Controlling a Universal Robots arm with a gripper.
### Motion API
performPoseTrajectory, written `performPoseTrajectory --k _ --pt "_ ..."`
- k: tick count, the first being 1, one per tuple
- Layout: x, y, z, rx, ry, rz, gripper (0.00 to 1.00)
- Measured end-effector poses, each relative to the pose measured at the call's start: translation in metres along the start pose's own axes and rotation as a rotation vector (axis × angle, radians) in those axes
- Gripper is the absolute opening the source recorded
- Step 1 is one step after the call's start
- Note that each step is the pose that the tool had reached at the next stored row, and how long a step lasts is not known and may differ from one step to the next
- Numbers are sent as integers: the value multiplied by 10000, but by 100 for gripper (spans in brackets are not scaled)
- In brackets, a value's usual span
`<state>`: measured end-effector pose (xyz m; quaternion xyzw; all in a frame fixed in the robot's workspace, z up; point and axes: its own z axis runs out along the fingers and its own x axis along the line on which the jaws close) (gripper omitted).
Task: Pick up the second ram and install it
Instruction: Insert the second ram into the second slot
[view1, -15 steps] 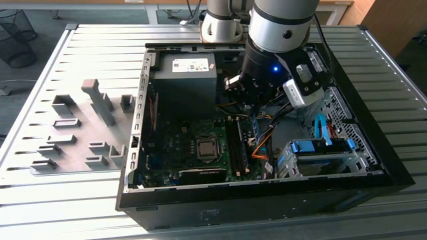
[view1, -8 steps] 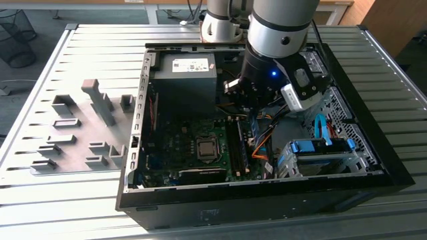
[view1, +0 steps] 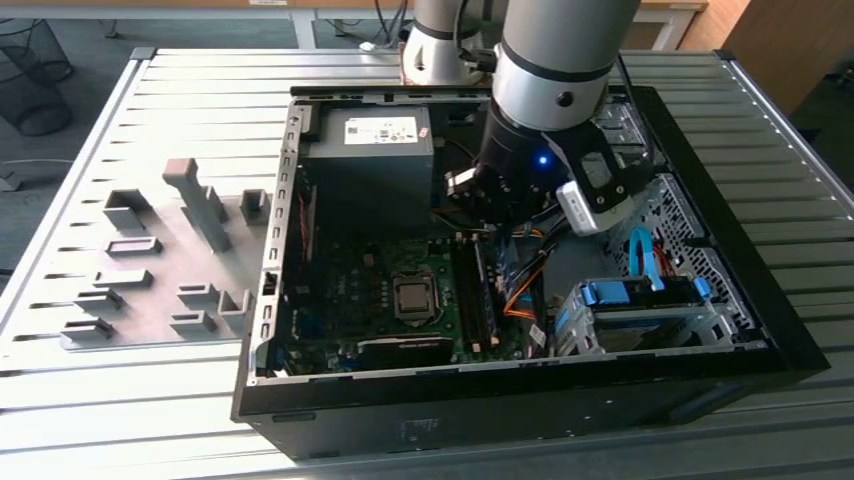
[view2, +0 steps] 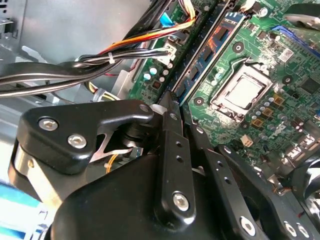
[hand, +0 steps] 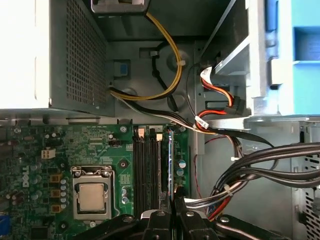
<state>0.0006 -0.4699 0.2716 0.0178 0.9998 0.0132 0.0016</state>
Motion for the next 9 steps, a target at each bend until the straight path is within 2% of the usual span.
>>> performPoseTrajectory --k 3,9 --pt "0 -2 48 1 47 1 14" --pt "0 -2 59 3 53 1 14"
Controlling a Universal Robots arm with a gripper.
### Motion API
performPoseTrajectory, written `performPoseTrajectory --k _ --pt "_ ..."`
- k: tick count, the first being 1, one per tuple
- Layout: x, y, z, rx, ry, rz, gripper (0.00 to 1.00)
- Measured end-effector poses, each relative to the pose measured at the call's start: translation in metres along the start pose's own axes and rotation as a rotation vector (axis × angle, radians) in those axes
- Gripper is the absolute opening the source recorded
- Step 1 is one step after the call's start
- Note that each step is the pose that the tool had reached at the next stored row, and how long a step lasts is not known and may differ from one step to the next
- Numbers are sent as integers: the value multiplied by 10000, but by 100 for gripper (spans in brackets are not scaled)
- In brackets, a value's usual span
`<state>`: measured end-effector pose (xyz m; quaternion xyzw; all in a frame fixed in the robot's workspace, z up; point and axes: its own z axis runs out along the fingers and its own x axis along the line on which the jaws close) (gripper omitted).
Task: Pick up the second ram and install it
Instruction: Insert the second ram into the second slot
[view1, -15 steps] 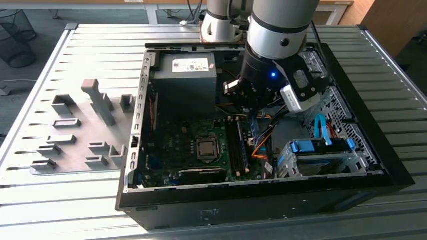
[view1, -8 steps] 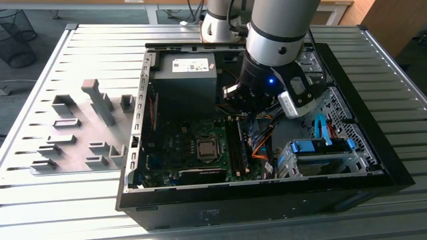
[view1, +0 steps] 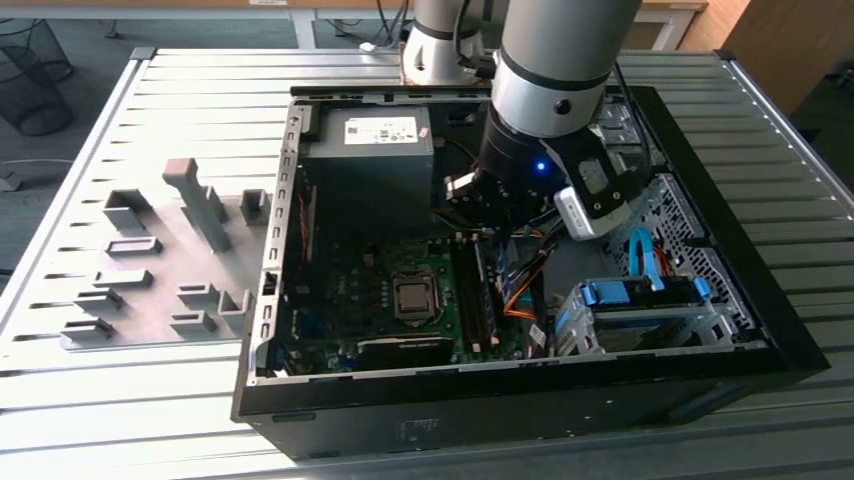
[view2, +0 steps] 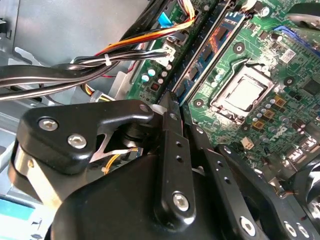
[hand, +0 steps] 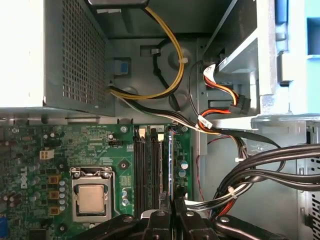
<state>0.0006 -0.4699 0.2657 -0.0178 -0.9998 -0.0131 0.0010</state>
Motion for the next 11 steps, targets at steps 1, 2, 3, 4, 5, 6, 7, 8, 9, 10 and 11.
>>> performPoseTrajectory --k 1,2,3,4,5,6,7,8,9,10,11 --pt "0 0 0 -1 0 0 14" --pt "17 -1 2 -1 0 0 14" --pt "47 -2 4 -1 0 -1 14" --pt "78 -3 11 -5 -1 1 14" --pt "122 -4 19 -4 4 0 14" --pt "156 -6 27 -1 11 -1 14" --pt "179 -7 40 0 22 0 14" --pt "198 -9 57 1 37 -1 14" --pt "203 -15 74 2 49 -21 14" --pt "205 -25 92 3 74 -55 14" --pt "206 -37 109 5 89 -74 14"
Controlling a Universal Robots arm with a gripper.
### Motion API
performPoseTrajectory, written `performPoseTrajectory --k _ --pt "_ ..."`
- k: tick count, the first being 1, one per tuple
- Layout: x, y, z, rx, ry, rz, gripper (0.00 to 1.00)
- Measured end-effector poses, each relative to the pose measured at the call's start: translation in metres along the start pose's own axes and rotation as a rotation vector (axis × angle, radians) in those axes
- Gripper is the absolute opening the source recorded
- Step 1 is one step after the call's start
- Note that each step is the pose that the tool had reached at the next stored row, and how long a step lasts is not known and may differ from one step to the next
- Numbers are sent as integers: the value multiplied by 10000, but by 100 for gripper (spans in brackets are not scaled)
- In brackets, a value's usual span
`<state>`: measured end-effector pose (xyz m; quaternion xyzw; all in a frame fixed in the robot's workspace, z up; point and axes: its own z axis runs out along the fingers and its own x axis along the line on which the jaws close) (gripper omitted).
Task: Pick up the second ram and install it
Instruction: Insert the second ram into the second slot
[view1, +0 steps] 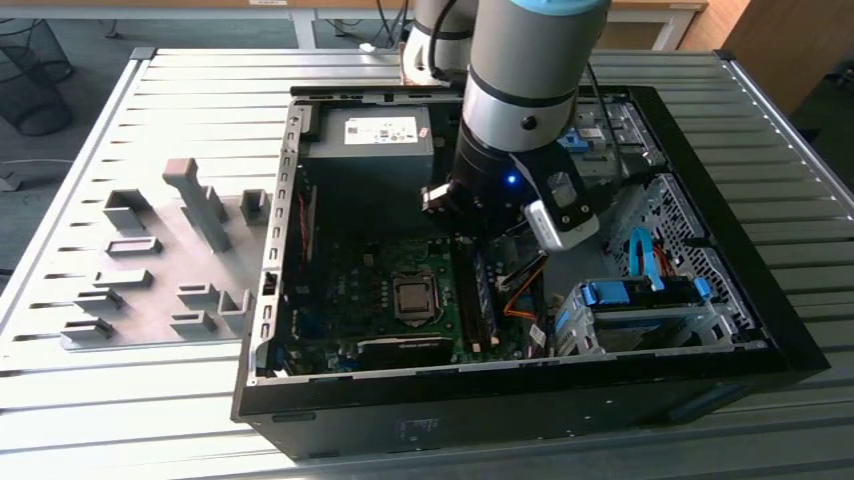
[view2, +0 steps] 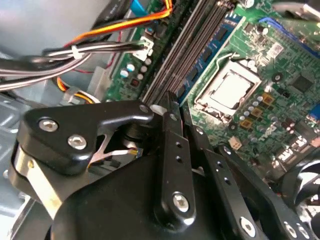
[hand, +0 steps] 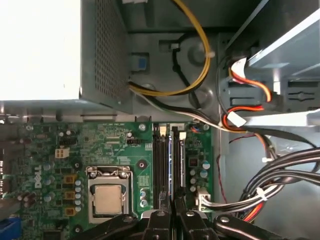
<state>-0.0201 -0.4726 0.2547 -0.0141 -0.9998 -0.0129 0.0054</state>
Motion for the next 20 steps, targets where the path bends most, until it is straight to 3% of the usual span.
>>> performPoseTrajectory --k 5,20 --pt "-1 -50 91 -4 55 -4 14" --pt "26 -61 221 -27 56 98 14"
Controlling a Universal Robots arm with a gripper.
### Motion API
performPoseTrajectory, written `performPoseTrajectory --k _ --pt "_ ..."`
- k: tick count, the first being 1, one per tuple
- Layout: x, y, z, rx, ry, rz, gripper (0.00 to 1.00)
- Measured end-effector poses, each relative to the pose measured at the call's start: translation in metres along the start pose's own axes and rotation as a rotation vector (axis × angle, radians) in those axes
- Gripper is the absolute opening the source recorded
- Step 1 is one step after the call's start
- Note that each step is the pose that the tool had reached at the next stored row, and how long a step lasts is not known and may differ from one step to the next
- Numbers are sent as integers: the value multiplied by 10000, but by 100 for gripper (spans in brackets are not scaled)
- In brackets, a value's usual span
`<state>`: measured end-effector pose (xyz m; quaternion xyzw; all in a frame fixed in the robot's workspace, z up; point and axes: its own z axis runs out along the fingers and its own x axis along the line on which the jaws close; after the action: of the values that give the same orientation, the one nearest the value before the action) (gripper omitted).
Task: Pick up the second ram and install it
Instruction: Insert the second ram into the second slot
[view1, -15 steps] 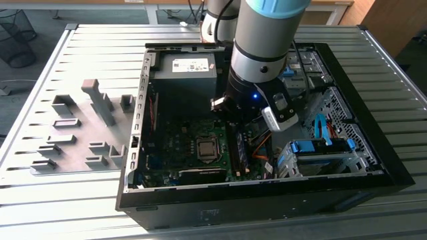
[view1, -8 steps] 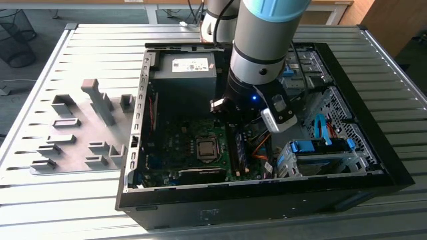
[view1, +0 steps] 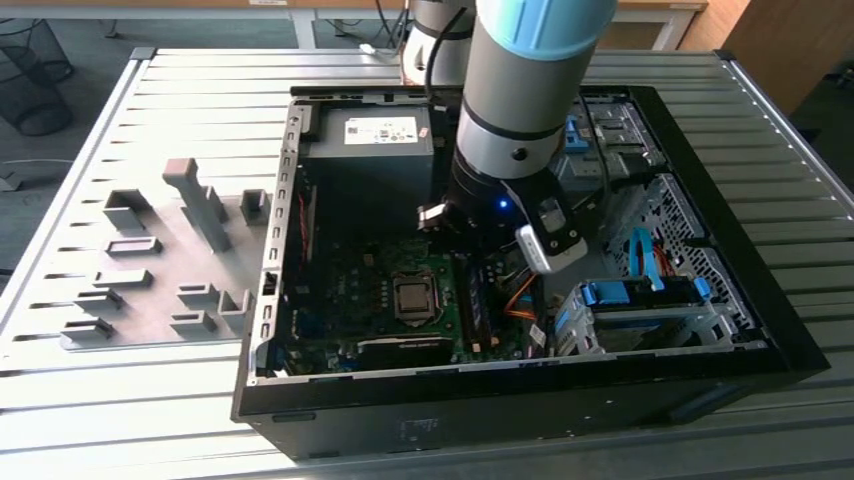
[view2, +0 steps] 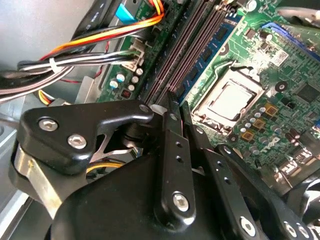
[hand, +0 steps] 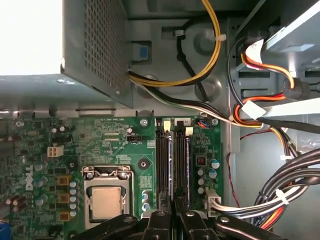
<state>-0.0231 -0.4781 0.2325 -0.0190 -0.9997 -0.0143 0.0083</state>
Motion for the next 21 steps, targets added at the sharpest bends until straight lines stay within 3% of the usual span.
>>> performPoseTrajectory --k 9,14,21 --pt "0 -22 38 -7 -7 231 14" --pt "6 -44 70 -3 1 -52 14" --pt "6 -51 126 -20 3 -85 14"
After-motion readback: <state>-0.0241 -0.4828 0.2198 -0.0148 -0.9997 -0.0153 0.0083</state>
